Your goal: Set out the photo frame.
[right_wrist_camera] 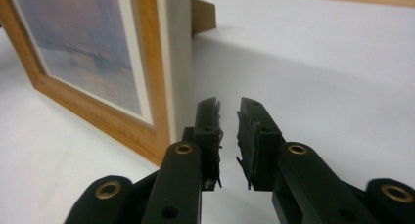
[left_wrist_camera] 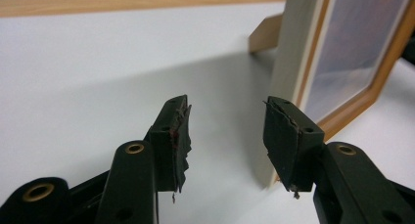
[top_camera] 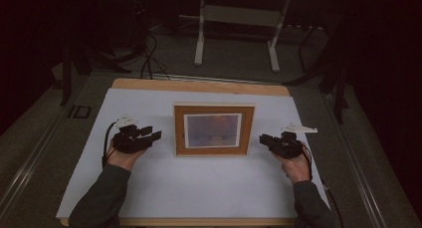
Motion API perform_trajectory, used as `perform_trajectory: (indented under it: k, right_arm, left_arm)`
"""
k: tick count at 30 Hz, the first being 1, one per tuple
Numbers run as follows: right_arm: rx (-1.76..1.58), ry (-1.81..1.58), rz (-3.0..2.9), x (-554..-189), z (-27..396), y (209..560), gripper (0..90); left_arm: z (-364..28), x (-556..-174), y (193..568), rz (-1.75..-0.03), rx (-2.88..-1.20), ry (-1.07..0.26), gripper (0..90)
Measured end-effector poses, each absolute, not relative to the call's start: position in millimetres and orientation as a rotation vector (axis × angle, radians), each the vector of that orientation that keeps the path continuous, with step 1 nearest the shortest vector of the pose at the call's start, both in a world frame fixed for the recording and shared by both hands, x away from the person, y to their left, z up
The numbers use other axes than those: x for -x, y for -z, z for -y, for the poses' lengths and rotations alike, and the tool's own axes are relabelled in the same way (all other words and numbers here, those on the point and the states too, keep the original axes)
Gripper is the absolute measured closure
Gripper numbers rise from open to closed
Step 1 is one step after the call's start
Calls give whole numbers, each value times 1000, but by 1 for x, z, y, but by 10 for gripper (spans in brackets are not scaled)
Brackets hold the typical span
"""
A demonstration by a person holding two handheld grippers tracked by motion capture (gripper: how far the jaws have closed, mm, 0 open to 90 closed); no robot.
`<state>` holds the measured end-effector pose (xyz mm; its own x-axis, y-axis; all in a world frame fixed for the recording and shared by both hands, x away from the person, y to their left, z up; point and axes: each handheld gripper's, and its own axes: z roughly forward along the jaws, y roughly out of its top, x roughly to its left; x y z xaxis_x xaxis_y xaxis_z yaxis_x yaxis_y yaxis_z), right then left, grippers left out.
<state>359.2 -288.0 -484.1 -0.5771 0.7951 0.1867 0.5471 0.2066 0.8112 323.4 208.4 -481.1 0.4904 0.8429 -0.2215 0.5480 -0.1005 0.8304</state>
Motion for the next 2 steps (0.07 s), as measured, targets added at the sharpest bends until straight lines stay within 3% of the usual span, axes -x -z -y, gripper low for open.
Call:
perform_trajectory:
  k: [2]
  right_arm:
    - [-1274, -1291, -2207, -358, 289, 486, 801]
  left_arm:
    - [-209, -321, 485, -1186, -1782, -396, 532]
